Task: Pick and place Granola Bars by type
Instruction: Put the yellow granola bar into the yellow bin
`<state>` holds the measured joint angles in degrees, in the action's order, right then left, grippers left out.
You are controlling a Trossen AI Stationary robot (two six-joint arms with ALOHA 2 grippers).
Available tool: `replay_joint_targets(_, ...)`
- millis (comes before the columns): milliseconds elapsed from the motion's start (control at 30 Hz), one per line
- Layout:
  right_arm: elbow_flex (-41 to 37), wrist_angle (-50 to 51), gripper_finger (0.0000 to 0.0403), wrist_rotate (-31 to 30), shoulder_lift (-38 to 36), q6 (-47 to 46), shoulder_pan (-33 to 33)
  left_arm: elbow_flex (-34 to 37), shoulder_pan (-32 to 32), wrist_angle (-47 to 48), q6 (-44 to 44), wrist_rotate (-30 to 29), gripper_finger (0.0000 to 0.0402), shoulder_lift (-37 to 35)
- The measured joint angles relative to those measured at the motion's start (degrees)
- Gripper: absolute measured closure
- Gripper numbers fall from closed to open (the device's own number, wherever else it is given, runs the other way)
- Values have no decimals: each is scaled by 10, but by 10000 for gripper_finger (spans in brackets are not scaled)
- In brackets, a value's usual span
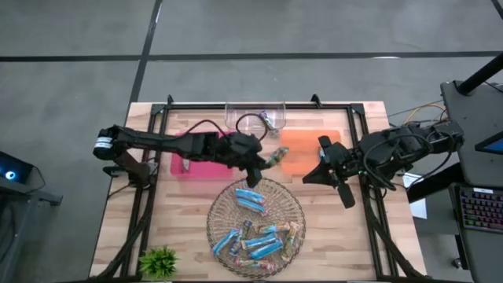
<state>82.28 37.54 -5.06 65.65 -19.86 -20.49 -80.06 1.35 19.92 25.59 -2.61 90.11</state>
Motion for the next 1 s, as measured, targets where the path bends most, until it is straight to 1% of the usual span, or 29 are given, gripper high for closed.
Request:
replay_joint_targets(133, 0, 0, 394, -25, 0, 0, 0, -15, -24, -31, 18, 2, 374, 6)
replay_joint_targets(233, 0, 0, 394, -26, 0, 5, 0, -17, -39, -61, 36, 4, 374, 6)
replay_joint_targets(400, 0, 0, 394, -26, 0, 8, 0, -10, -60, -117, 95, 12, 374, 7)
replay_joint_targets(500, 0, 0, 394, -26, 0, 9, 0, -9, -66, -152, 116, 19, 374, 19)
replay_joint_targets(600, -1, 0, 394, -26, 0, 10, 0, -11, -67, -186, 139, 31, 374, 44)
replay_joint_targets(667, -1, 0, 394, -26, 0, 10, 0, -15, -67, -192, 154, 32, 374, 62)
replay_joint_targets(833, -1, 0, 394, -26, 0, 10, 0, -42, -74, -218, 200, 31, 374, 114)
replay_joint_targets(1000, -1, 0, 394, -33, 0, 10, 0, -70, -86, -223, 277, 31, 374, 162)
